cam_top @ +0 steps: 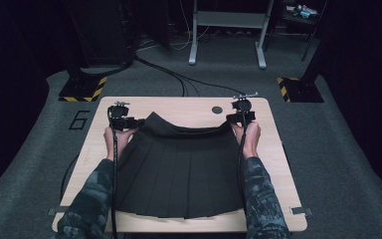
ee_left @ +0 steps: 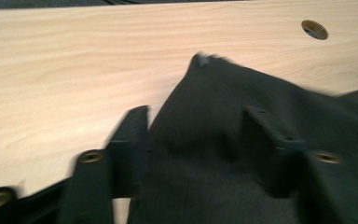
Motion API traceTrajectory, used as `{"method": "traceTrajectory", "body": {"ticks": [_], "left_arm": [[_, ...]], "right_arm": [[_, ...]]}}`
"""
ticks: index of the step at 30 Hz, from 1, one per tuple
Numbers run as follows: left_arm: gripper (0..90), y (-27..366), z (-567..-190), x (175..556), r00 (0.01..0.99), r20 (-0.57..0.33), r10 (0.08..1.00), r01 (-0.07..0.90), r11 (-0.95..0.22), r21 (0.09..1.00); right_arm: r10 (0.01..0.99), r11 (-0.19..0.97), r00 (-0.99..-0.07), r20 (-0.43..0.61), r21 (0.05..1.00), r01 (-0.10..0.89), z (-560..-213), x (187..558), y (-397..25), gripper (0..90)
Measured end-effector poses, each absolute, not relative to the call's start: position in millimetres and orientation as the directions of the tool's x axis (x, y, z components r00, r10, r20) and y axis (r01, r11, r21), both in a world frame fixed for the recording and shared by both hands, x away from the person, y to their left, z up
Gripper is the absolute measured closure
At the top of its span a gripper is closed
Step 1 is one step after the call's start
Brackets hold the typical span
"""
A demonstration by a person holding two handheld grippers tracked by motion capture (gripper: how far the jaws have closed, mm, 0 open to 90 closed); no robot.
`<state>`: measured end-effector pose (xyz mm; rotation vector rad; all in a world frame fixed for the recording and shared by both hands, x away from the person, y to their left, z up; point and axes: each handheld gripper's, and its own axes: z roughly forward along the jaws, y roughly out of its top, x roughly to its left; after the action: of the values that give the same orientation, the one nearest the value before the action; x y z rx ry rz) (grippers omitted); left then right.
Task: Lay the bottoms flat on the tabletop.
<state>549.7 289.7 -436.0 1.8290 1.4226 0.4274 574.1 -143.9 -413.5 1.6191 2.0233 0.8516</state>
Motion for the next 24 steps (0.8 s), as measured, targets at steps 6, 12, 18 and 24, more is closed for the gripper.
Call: {"method": "traceTrajectory", "body": {"ticks": [6,12,18,24], "left_arm": [[29.2,307,-440,519,0.350,-0.192,0.917,0.660,-0.096,0.745],[26.4,324,-445,483,0.383,-0.144,0.912,0.638,-0.149,0.755],[26.9,337,-453,441,0.391,-0.119,0.913,0.619,-0.164,0.768],[28.6,348,-474,400,0.385,-0.102,0.917,0.627,-0.179,0.758]], "right_arm": [[0.957,0.153,-0.280,0.072,0.696,0.702,-416,548,-158,43.4],[0.952,0.177,-0.302,0.059,0.697,0.694,-423,510,-169,33.6],[0.940,0.208,-0.337,0.045,0.709,0.674,-437,470,-180,28.1],[0.934,0.207,-0.352,0.058,0.716,0.667,-459,437,-188,24.3]]}}
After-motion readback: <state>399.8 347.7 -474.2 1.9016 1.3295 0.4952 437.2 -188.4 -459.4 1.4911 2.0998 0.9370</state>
